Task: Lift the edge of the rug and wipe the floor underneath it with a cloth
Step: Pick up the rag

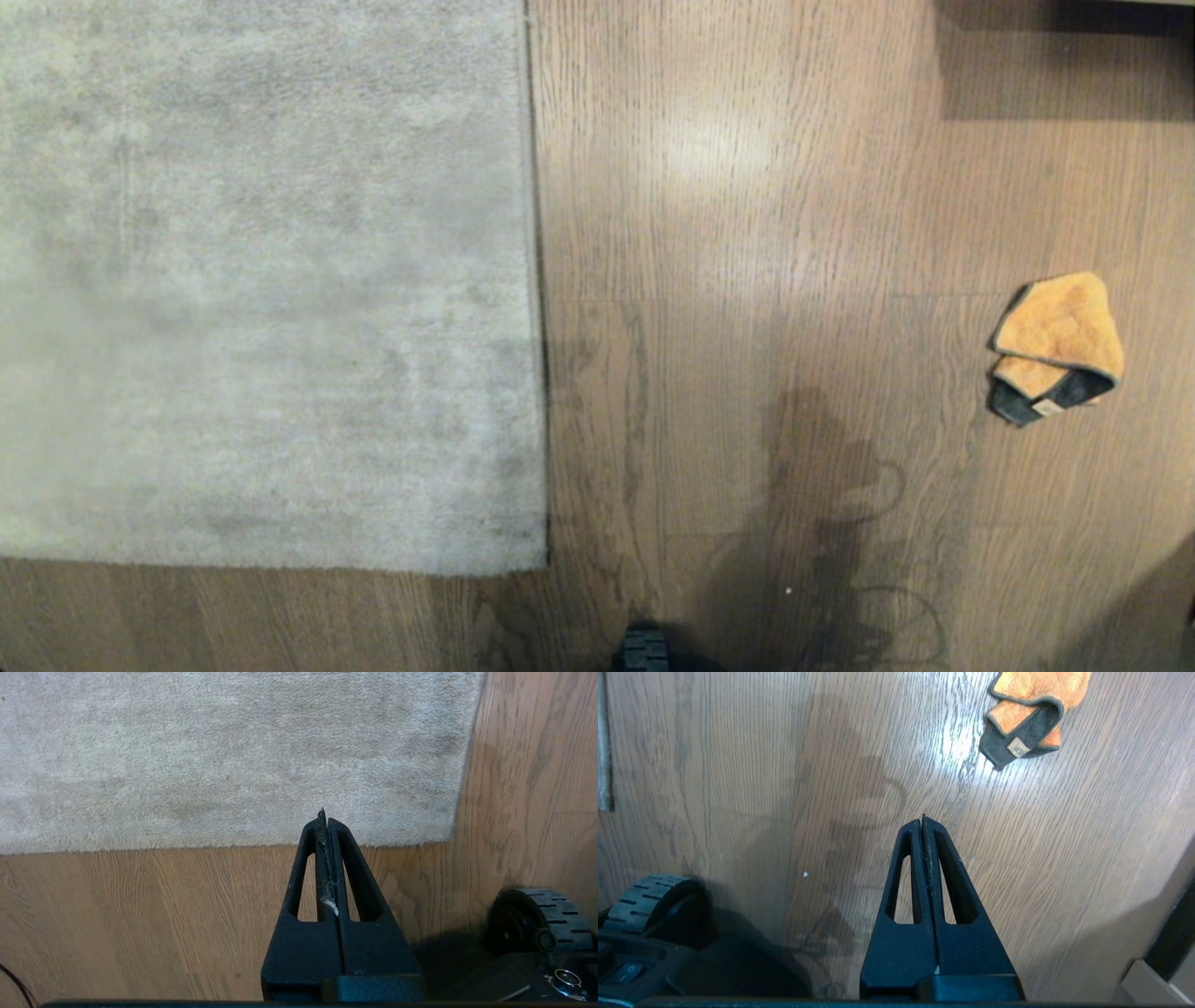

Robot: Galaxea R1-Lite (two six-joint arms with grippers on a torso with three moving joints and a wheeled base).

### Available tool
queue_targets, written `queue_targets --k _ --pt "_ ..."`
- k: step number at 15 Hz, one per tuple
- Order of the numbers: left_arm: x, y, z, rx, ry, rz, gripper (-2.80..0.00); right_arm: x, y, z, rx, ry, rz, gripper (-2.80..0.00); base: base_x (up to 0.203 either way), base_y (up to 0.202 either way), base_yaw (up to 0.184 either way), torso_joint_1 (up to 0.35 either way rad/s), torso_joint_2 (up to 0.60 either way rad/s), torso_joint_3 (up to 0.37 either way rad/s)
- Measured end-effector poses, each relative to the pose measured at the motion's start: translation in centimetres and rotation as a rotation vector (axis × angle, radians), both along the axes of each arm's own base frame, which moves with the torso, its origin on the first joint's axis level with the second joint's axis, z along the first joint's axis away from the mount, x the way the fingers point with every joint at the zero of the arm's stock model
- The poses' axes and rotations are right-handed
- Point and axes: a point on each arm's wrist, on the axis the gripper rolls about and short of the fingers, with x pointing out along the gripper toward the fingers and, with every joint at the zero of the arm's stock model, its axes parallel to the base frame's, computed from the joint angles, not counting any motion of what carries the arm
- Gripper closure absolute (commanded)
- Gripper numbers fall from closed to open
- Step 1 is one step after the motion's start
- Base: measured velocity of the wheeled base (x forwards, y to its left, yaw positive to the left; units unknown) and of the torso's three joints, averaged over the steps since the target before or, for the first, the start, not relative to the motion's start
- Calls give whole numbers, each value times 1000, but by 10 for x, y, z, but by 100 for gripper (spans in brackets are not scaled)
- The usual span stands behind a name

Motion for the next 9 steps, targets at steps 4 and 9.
queue_targets --k 4,9 --pt "0 0 0 0 0 0 0 -10 0 12 -41 72 -1 0 0 0 0 0 0 0" --pt "0 0 0 0 0 0 0 -2 0 30 -43 177 3 0 0 0 0 0 0 0"
